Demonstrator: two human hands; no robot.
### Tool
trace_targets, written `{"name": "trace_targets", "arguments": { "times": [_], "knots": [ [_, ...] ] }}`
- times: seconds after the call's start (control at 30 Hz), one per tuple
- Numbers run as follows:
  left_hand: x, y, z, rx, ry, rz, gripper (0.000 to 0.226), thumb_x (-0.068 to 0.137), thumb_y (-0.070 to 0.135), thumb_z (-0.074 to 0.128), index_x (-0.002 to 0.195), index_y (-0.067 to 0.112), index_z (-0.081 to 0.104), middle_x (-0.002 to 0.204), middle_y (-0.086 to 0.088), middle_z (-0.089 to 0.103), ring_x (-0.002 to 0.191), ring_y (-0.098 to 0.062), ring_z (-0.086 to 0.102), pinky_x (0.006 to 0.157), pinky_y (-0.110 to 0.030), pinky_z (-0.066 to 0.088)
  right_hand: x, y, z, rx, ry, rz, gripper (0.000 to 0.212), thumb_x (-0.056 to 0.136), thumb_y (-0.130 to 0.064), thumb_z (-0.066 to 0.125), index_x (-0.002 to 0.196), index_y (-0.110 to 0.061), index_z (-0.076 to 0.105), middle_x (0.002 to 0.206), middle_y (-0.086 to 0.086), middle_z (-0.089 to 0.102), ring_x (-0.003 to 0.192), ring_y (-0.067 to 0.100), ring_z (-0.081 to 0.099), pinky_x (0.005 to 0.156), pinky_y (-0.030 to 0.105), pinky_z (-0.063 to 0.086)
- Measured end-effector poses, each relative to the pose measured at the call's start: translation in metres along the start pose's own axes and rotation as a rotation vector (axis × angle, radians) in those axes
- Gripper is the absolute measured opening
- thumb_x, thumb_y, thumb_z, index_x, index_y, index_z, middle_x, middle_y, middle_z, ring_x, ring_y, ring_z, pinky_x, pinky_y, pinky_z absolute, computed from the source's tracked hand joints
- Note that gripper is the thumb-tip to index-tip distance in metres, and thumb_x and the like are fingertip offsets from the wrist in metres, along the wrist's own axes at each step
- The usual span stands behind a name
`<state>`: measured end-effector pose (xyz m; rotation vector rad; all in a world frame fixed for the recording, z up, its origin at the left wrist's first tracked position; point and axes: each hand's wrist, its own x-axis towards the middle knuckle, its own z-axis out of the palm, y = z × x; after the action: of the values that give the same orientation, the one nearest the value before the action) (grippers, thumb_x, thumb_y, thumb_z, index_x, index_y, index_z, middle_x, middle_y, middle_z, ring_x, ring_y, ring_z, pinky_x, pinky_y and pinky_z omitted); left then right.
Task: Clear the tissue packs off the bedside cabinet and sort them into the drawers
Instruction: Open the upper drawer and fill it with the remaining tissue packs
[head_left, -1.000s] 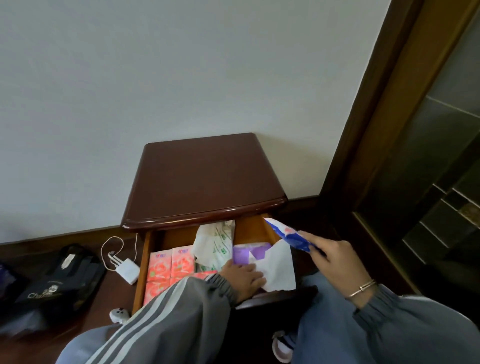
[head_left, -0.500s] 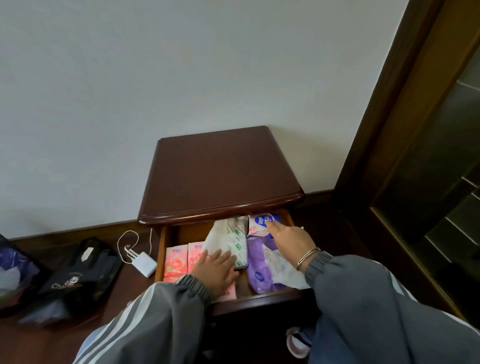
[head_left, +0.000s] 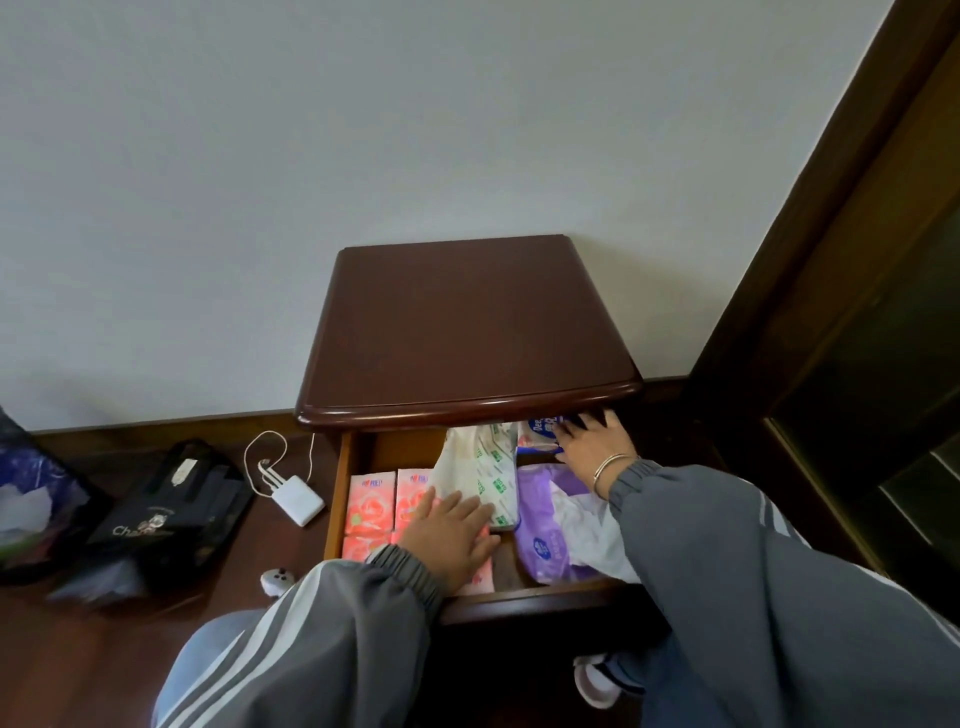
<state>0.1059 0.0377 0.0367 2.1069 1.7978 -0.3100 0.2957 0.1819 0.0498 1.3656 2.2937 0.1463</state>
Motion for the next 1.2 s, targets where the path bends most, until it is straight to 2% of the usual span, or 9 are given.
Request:
{"name": "trace_targets", "arguments": {
  "times": [0.1, 0.27, 0.47, 0.53, 0.67, 0.8, 0.97, 1.07, 1.2],
  "knots": [
    [-0.004, -0.001, -0.004, -0.034, 0.033, 0.012, 0.055, 0.100, 0.050, 0.023, 0.151, 0.028, 0.023, 0.159, 0.004, 0.023, 0.148, -0.017, 0.013, 0.119, -0.044, -0.002, -0.007, 0.006, -0.009, 0.096, -0.089, 0.012, 0.060, 0.096, -0.054, 0.016, 0.150, -0.027, 0.013, 0.159, -0.006, 0.013, 0.146, 0.022, 0.005, 0.113, 0.055, -0.003],
    [-0.022, -0.011, -0.018, -0.109, 0.080, 0.058, 0.059, 0.097, 0.054, 0.032, 0.150, 0.030, 0.024, 0.161, 0.007, 0.015, 0.149, -0.014, 0.006, 0.120, -0.042, 0.002, -0.048, 0.024, -0.006, 0.332, -0.071, -0.118, 0.056, 0.098, -0.050, 0.020, 0.150, -0.030, 0.014, 0.159, -0.011, 0.010, 0.147, 0.015, -0.005, 0.114, 0.054, -0.004],
    [-0.068, -0.047, -0.019, -0.105, 0.014, 0.083, 0.083, 0.079, 0.079, 0.036, 0.149, 0.046, 0.005, 0.157, 0.020, -0.006, 0.145, -0.006, -0.015, 0.118, -0.044, -0.006, -0.119, 0.054, 0.016, 0.698, -0.081, -0.077, 0.081, 0.086, -0.060, 0.047, 0.150, -0.031, 0.008, 0.160, -0.007, 0.004, 0.147, 0.014, -0.003, 0.118, 0.041, 0.008],
    [-0.082, -0.056, -0.011, -0.097, -0.018, 0.067, 0.088, 0.074, 0.085, 0.033, 0.147, 0.050, -0.002, 0.153, 0.025, -0.014, 0.140, -0.004, -0.021, 0.116, -0.042, -0.010, -0.138, 0.051, 0.025, 0.645, -0.078, -0.092, 0.081, 0.084, -0.057, 0.053, 0.149, -0.031, 0.012, 0.159, -0.008, 0.010, 0.147, 0.015, -0.001, 0.118, 0.043, 0.005],
    [-0.096, -0.057, 0.006, -0.099, -0.036, 0.031, 0.088, 0.075, 0.084, 0.032, 0.148, 0.048, -0.003, 0.159, 0.021, -0.008, 0.147, -0.010, -0.014, 0.118, -0.044, -0.007, -0.145, 0.025, 0.030, 0.360, 0.002, -0.128, 0.060, 0.092, -0.056, 0.033, 0.145, -0.027, 0.029, 0.154, -0.016, 0.025, 0.147, 0.012, -0.005, 0.110, 0.061, -0.009],
    [-0.098, -0.051, 0.010, -0.106, -0.027, -0.005, 0.083, 0.080, 0.079, 0.031, 0.149, 0.045, 0.000, 0.161, 0.016, -0.003, 0.148, -0.010, -0.010, 0.118, -0.045, -0.006, -0.120, 0.002, 0.020, 0.229, -0.158, -0.109, 0.044, 0.097, -0.039, 0.024, 0.124, -0.024, 0.056, 0.142, -0.011, 0.045, 0.147, 0.014, 0.005, 0.103, 0.070, -0.016],
    [-0.101, -0.049, 0.006, -0.119, -0.036, -0.051, 0.084, 0.080, 0.078, 0.035, 0.151, 0.041, 0.006, 0.161, 0.014, 0.001, 0.149, -0.011, -0.005, 0.119, -0.043, -0.004, -0.087, -0.012, -0.001, -0.012, -0.179, -0.046, 0.027, 0.091, -0.031, 0.050, 0.113, -0.024, 0.064, 0.124, -0.002, 0.059, 0.131, 0.023, 0.038, 0.109, 0.065, -0.012],
    [-0.102, -0.047, 0.004, -0.127, 0.002, -0.067, 0.085, 0.080, 0.078, 0.038, 0.151, 0.040, 0.010, 0.161, 0.014, 0.004, 0.149, -0.010, -0.002, 0.120, -0.043, -0.002, -0.084, -0.010, -0.005, -0.030, -0.130, -0.041, 0.032, 0.084, -0.033, 0.061, 0.115, -0.024, 0.063, 0.126, 0.000, 0.057, 0.130, 0.023, 0.035, 0.115, 0.059, 0.002],
    [-0.107, -0.051, 0.009, -0.100, 0.083, -0.053, 0.093, 0.074, 0.083, 0.035, 0.151, 0.041, 0.003, 0.161, 0.016, -0.002, 0.148, -0.011, -0.008, 0.119, -0.044, -0.004, -0.107, 0.011, -0.003, 0.219, 0.002, -0.065, 0.068, 0.077, -0.049, 0.065, 0.138, -0.030, 0.040, 0.143, -0.002, 0.038, 0.139, 0.020, 0.023, 0.115, 0.049, 0.014]
  ]
}}
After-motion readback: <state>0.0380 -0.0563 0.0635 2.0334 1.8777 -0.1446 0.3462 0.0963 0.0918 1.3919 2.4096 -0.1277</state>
